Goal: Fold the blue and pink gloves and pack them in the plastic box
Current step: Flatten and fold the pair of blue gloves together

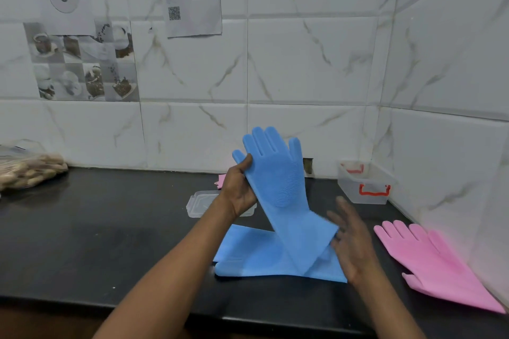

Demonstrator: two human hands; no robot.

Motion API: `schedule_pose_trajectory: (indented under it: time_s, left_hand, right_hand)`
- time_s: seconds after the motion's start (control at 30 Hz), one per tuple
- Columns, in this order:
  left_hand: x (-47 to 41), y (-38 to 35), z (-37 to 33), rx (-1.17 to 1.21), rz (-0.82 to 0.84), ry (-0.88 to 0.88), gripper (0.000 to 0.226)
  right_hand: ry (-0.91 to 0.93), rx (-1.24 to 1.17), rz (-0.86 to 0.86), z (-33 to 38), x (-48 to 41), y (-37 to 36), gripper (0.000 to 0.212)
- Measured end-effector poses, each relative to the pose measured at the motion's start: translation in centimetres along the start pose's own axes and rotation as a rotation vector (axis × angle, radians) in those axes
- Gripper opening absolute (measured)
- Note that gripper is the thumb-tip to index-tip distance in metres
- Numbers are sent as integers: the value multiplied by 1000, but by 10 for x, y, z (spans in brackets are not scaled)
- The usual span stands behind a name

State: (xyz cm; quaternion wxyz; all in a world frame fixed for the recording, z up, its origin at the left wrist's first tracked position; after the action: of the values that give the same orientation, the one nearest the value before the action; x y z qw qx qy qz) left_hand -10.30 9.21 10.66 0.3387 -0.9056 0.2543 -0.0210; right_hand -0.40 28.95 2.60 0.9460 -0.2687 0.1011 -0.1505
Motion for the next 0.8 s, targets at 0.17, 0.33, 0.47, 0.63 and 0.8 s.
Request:
schedule_pose_trajectory:
  time_s: [0.17,0.33,0.47,0.63,0.8]
  left_hand:
    - [3,-16,-3,-150,122,93,49]
    - [4,-25,-13,-248,167,91,52]
    - [3,-20,-25,-307,126,42,47]
    - [-3,-17,-38,-453,24,-84,43]
    - [-7,-18,-47,-494,-3,-123,46]
  right_hand:
    - [143,409,261,37,-25,-64,52]
    - [108,263,384,54,-51,-108,39]
    - [186,261,373,65,-59,-118,29]
    - [202,206,330,67,-57,-118,30]
    - [150,171,321,68,-57,-114,32]
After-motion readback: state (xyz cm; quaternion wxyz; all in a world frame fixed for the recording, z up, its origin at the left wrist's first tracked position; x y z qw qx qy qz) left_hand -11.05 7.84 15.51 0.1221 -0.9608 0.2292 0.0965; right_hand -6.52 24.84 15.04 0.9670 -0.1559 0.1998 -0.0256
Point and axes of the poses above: each hand's wrist, its own x-axis away from the middle knuckle, its own y-axis out of the back of the hand, z = x × y, the point moved 10 cm from there along -x, towards the middle knuckle, and after that the axes turned 6 degrees about -x, right-handed, at the moved point
